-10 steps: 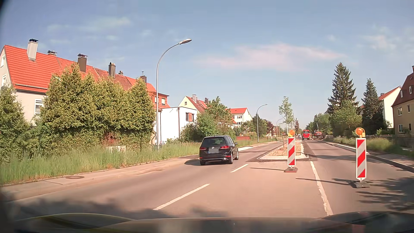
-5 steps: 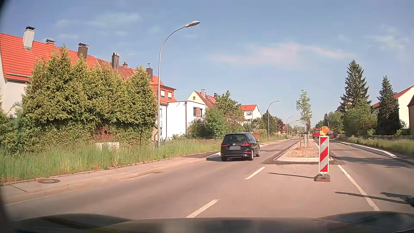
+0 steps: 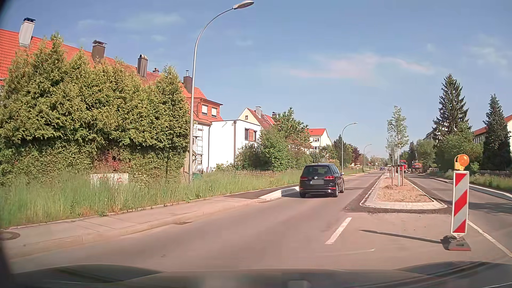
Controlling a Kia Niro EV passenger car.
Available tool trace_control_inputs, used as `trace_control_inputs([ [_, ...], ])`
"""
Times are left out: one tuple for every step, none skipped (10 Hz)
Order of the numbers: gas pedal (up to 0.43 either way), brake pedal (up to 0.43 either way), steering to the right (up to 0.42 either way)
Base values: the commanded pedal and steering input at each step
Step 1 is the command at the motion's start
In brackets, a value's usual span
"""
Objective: Follow the waypoints while adhering to traffic rules and regulations
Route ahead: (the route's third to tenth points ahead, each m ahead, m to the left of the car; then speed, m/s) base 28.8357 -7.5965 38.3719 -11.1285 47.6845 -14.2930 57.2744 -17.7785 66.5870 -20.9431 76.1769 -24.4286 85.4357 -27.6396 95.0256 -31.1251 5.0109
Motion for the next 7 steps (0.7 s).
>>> trace_control_inputs([
  [0.079,0.043,-0.013],
  [0.067,0.061,-0.009],
  [0.067,0.073,-0.005],
  [0.067,0.098,0.0],
  [0.067,0.128,0.009],
  [0.067,0.146,0.02],
  [0.067,0.165,0.033],
])
